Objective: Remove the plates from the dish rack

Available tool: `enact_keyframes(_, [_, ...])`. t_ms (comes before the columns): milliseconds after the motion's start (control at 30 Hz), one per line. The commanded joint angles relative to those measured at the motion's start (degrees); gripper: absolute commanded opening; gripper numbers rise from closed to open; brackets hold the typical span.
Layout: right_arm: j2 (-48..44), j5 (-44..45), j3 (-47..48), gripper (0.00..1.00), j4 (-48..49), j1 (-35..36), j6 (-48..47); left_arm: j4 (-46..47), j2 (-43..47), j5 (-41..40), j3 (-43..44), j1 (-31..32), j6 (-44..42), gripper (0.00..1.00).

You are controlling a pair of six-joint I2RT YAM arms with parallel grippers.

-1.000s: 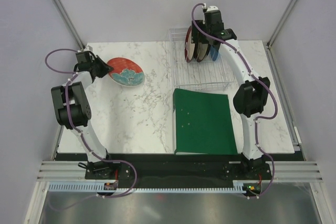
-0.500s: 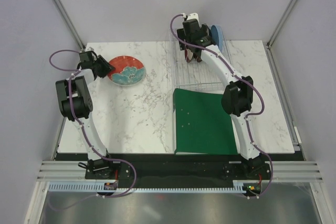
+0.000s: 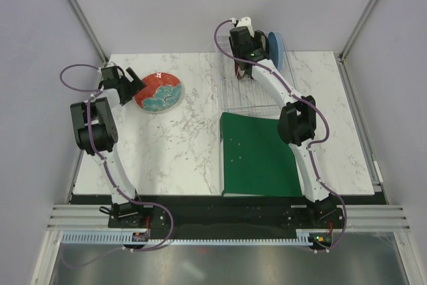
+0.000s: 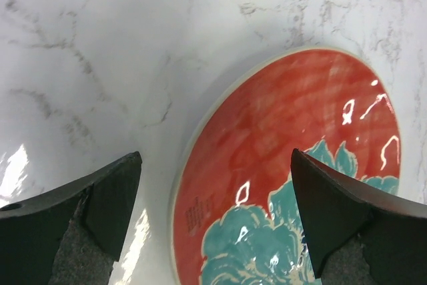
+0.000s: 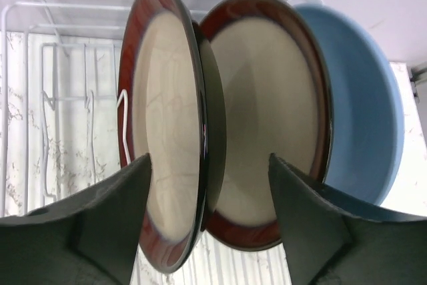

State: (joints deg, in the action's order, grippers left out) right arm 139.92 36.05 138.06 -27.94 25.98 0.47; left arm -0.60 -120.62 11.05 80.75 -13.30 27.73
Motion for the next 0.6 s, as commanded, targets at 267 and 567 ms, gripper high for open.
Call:
enact_keyframes(267, [2.55,0.42,3.88,0.23,7.46,0.3,-3.28,-3.09,14.44,-4.38,-9.99,0.29,-1.18,1.0])
enact_keyframes(567, [3.26,7.44,-0.07,0.0,13.79,1.0,-7.23,-4.84,24.37,-4.8,-13.95,4.76,-1.18,1.0])
